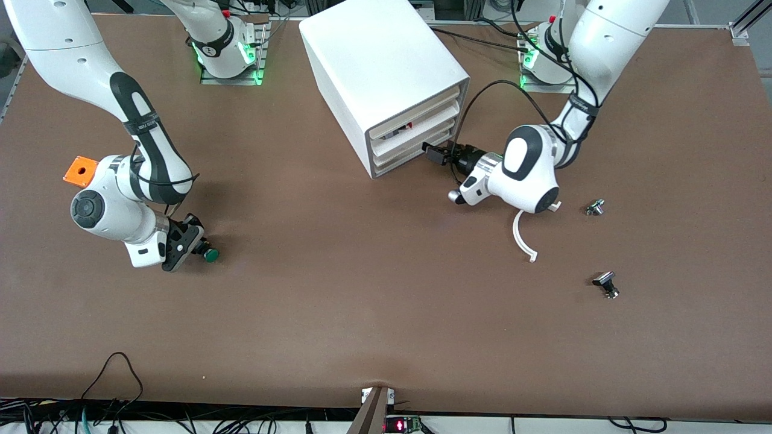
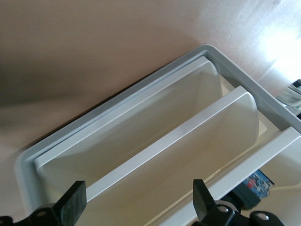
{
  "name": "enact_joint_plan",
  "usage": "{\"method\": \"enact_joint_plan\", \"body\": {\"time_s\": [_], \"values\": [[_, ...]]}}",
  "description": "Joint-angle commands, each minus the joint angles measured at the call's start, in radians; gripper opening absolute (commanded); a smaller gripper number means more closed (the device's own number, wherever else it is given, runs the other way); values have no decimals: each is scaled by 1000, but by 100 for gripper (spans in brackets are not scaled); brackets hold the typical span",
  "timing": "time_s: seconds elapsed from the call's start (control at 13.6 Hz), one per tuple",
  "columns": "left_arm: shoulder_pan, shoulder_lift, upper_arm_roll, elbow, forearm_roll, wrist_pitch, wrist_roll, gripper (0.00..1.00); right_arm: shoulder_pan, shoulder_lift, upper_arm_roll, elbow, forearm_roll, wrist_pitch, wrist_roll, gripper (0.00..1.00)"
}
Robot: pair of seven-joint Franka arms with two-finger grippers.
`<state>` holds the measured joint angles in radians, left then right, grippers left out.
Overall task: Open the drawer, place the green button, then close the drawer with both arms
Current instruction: 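Grasp the green button with the right gripper while the left gripper grips the drawer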
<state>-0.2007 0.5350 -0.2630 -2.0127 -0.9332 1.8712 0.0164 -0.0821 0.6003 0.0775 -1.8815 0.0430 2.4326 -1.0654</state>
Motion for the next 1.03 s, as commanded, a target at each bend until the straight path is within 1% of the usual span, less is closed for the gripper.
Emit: {"method": "enact_joint_plan", "body": {"time_s": [0.0, 0.15, 0.37, 0.52, 0.59, 0.66, 0.74, 0.81, 0.88, 0.96], "values": [[-34, 42, -2, -6, -82, 54, 85, 100, 5, 4, -2, 12, 12, 3, -16, 17], [-63, 49, -2, -6, -123, 78, 86, 100, 5, -19, 1, 12, 12, -3, -43, 17], [-88, 65, -18, -6, -154, 117, 88, 100, 28, -117, 5, 31, 23, -67, -36, 16], [-89, 69, -22, -9, -162, 125, 88, 100, 30, -131, 7, 106, 26, -162, -37, 16], [-91, 71, -22, -15, -162, 125, 88, 100, 31, -131, 25, 152, 26, -197, -36, 16], [-92, 71, -22, -18, -162, 125, 88, 93, 31, -132, 44, 183, 26, -214, -33, 16], [-92, 69, -22, -20, -162, 125, 89, 85, 31, -142, 48, 193, 24, -216, -34, 16], [-92, 69, -22, -21, -162, 125, 89, 73, 31, -152, 59, 196, 24, -216, -36, 16], [-92, 69, -22, -21, -162, 125, 89, 66, 31, -163, 89, 199, 26, -216, -34, 16], [-91, 69, -22, -21, -161, 121, 89, 54, 31, -178, 119, 200, 26, -216, -30, 16]]}}
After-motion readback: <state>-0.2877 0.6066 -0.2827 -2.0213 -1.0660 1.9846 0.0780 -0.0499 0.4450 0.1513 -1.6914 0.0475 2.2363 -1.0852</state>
